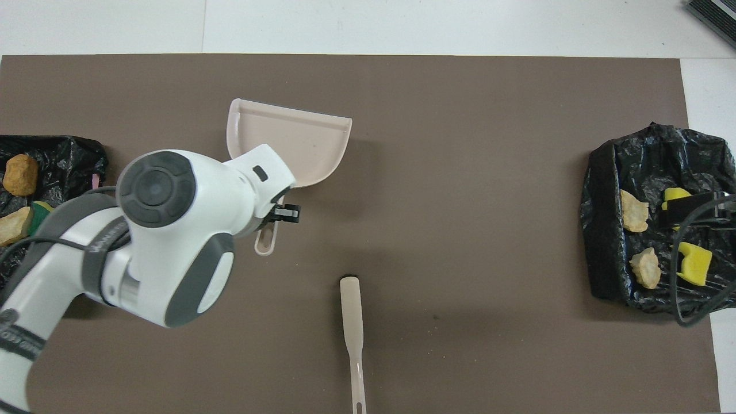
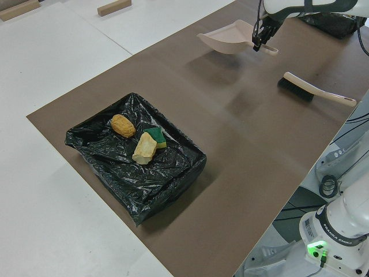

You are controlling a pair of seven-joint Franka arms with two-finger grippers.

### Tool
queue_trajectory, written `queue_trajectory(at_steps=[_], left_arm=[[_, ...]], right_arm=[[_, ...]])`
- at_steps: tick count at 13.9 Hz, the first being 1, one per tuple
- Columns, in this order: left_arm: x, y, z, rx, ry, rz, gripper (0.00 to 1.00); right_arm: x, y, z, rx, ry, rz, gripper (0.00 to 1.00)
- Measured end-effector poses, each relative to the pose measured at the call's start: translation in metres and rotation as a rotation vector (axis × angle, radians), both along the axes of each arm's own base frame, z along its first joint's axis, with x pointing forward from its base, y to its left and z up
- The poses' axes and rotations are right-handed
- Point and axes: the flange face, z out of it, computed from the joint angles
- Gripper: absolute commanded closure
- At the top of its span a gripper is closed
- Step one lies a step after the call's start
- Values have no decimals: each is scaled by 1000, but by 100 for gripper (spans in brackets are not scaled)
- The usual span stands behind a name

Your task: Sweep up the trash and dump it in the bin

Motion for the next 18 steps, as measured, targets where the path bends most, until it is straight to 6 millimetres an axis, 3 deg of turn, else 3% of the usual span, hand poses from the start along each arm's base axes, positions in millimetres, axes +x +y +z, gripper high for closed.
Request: queue_trajectory(at_steps=[7, 11, 13, 16, 18], left_arm=[[-31, -63, -30, -82, 33, 30, 100], [-39, -85, -70, -90, 60, 108, 93], [-39, -87, -71, -96, 60, 131, 78], [-35, -85, -70, -97, 58, 144, 0], [-27, -79, -65, -103, 47, 160, 0]], right_arm=[[0, 0, 0, 0, 0, 0, 0], [0, 0, 0, 0, 0, 0, 0], [0, 0, 0, 0, 0, 0, 0], [0, 0, 0, 0, 0, 0, 0], [0, 0, 0, 0, 0, 0, 0]])
